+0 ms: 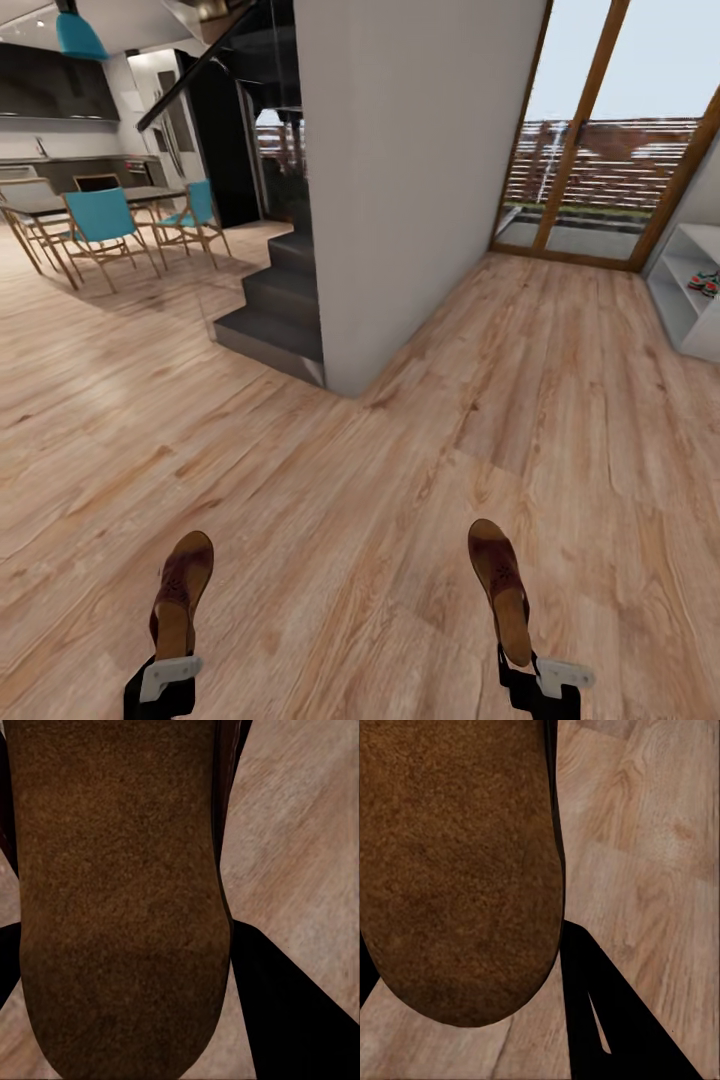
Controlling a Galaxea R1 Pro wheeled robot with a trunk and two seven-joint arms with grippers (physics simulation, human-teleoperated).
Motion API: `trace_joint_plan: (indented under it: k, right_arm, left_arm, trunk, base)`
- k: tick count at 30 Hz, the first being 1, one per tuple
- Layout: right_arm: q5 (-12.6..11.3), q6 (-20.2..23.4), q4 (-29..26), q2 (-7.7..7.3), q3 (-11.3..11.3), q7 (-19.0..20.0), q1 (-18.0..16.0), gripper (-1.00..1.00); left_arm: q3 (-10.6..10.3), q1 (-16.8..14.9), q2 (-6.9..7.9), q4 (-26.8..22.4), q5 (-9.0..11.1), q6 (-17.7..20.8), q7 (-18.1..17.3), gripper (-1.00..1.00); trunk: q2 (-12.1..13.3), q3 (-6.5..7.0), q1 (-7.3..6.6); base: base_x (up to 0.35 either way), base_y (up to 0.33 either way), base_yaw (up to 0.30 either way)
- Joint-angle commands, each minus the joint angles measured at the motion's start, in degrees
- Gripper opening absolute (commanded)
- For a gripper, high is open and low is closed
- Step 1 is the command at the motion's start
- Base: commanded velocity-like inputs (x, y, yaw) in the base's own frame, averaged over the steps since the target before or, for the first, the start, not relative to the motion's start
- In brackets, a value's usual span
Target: Pick up the two gym shoes and the two sandals from the corridor floor and place them onto the hallstand (shoe rack) in the corridor, making sure they are on the rack and not on the floor. Arrange them so the two gym shoes are next to each other and the two sandals are next to each other.
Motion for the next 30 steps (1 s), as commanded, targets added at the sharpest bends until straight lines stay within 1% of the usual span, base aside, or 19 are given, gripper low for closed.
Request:
trace_joint_plan:
  k: [1, 18, 30]
  right_arm:
    - [-0.33, -0.14, 0.06, 0.01, -0.03, 0.09, -0.05, -1.0]
    - [-0.33, -0.14, 0.06, 0.09, -0.03, 0.1, -0.05, -1.0]
    - [-0.33, -0.14, 0.06, 0.15, -0.03, 0.1, -0.05, -1.0]
  left_arm:
    - [0.12, -0.02, 0.0, 0.0, 0.42, -0.1, -0.38, -1.0]
    - [0.19, -0.02, 0.0, 0.0, 0.5, -0.04, -0.37, -1.0]
    - [0.37, -0.02, 0.08, 0.06, 0.67, -0.13, -0.38, -1.0]
  trunk:
    - [-0.01, -0.02, 0.01]
    - [-0.01, 0.39, 0.01]
    - [-0.01, 0.67, 0.01]
  base:
    - [0.188, -0.236, -0.3]
    - [0.219, -0.211, -0.3]
    - [0.329, -0.017, -0.3]
